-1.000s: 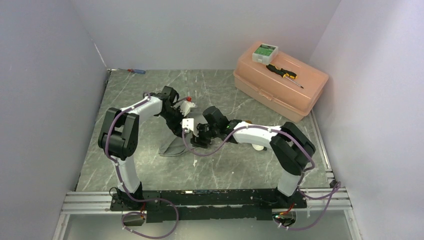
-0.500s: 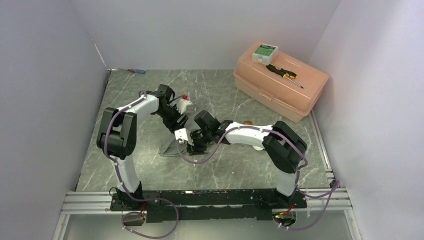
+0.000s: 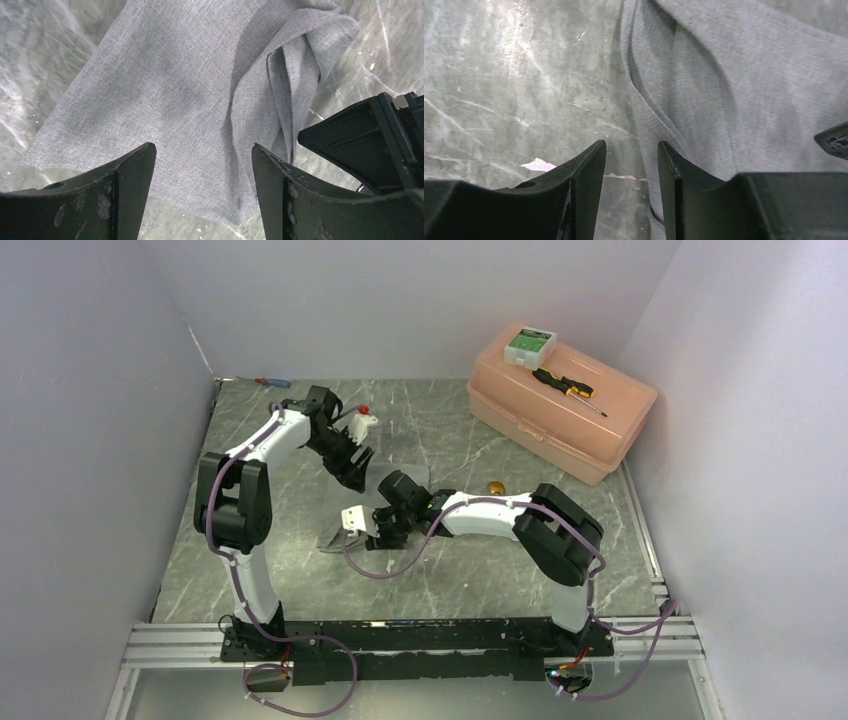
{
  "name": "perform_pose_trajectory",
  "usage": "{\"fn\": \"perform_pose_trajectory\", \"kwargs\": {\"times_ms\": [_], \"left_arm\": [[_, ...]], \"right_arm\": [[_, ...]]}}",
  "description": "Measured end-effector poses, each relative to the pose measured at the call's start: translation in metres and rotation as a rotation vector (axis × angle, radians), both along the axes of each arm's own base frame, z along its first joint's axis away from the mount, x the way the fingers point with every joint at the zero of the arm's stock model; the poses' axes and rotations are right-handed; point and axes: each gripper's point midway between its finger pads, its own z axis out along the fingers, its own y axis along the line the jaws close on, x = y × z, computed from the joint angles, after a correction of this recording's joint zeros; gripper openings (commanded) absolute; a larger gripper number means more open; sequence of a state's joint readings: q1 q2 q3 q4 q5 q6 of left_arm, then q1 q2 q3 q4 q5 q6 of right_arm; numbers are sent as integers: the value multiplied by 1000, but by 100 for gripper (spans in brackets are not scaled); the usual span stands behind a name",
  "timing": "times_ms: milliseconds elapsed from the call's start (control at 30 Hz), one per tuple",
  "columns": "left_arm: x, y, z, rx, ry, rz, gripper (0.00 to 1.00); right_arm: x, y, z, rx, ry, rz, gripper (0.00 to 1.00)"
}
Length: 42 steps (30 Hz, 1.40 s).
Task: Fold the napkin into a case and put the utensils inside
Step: Fold the lower triangle-folded napkin at the center of the board.
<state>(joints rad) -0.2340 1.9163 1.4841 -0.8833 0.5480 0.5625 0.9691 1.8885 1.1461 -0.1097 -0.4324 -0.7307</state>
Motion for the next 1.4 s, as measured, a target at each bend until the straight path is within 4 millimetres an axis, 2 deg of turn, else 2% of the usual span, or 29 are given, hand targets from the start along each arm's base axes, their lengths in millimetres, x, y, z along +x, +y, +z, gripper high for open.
{"fn": "perform_pose_trajectory", "kwargs": {"times_ms": [100, 200, 300, 400, 533, 767, 1033, 1133, 1233, 1400], "left_arm": [[6, -2, 7, -11, -4, 0, 76], [18, -3, 5, -11, -13, 1, 76], [32, -5, -4, -4, -13, -2, 76], [41, -3, -25, 18, 8, -3, 76], [39, 2, -42, 46, 43, -2, 76], [41, 6, -43, 63, 25, -13, 74], [42, 6, -44, 64, 22, -15, 73], [42, 6, -44, 64, 20, -16, 73], [42, 6, -44, 64, 20, -16, 73], [42, 6, -45, 65, 18, -19, 72]], "right_arm": [[6, 2, 9, 23, -36, -14, 48], [10, 5, 17, 43, -62, -18, 49], [11, 5, 17, 40, -66, -15, 49], [11, 6, 14, 30, -63, -4, 48], [10, 6, 8, 1, -50, 13, 45], [12, 8, -1, -26, -45, 27, 47], [18, 21, 8, -15, -50, 47, 48], [17, 20, 9, -26, -42, 56, 45], [13, 19, 7, -40, -24, 73, 38], [4, 10, -6, -94, 27, 92, 36]]}}
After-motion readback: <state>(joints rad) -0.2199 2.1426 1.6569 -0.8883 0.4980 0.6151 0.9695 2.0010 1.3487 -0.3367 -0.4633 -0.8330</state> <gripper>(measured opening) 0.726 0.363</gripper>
